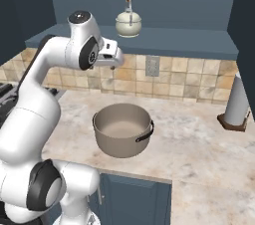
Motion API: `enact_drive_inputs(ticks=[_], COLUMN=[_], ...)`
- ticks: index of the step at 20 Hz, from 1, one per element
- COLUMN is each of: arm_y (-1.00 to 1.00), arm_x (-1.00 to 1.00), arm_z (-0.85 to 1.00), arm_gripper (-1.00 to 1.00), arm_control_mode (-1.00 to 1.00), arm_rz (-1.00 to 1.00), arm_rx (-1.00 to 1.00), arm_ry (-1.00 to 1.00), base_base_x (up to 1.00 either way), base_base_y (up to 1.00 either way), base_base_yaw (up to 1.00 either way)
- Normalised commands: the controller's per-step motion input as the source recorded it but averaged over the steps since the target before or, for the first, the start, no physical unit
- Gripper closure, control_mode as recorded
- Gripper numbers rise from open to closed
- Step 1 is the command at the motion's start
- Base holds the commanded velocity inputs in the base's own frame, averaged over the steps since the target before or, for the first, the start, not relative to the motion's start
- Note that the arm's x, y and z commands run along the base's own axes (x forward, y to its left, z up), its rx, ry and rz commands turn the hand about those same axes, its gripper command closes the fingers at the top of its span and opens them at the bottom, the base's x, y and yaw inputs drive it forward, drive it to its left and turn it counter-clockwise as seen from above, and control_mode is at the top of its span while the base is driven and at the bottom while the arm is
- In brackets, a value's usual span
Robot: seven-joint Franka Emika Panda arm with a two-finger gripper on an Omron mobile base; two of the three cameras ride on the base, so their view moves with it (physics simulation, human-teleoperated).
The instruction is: Pick the kettle from the cabinet and place it on a stove burner. Then pick the pot from the counter and place it on another stove burner. Finally, turn both burners on.
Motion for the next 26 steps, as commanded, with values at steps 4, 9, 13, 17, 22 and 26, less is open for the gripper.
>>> enact_drive_inputs(ticks=[4,9,13,17,22,26], arm_y=[-0.15,-0.14,-0.14,-0.13,-0.08,-0.05], arm_x=[0.01,0.0,0.0,0.0,0.0,0.0], arm_z=[0.27,0.28,0.28,0.26,0.26,0.27], arm_gripper=[-1.0,-1.0,-1.0,-1.0,-1.0,-1.0], arm_control_mode=[-1.0,-1.0,-1.0,-1.0,-1.0,-1.0], arm_rz=[0.0,0.0,0.0,0.0,0.0,0.0], arm_rx=[0.0,-0.01,-0.02,-0.05,-0.05,-0.03], arm_ry=[-0.09,-0.15,-0.17,-0.22,-0.24,-0.2], base_base_x=[0.0,0.0,0.0,0.0,0.0,0.0], base_base_y=[0.0,0.0,0.0,0.0,0.0,0.0], base_base_yaw=[0.0,0.0,0.0,0.0,0.0,0.0])
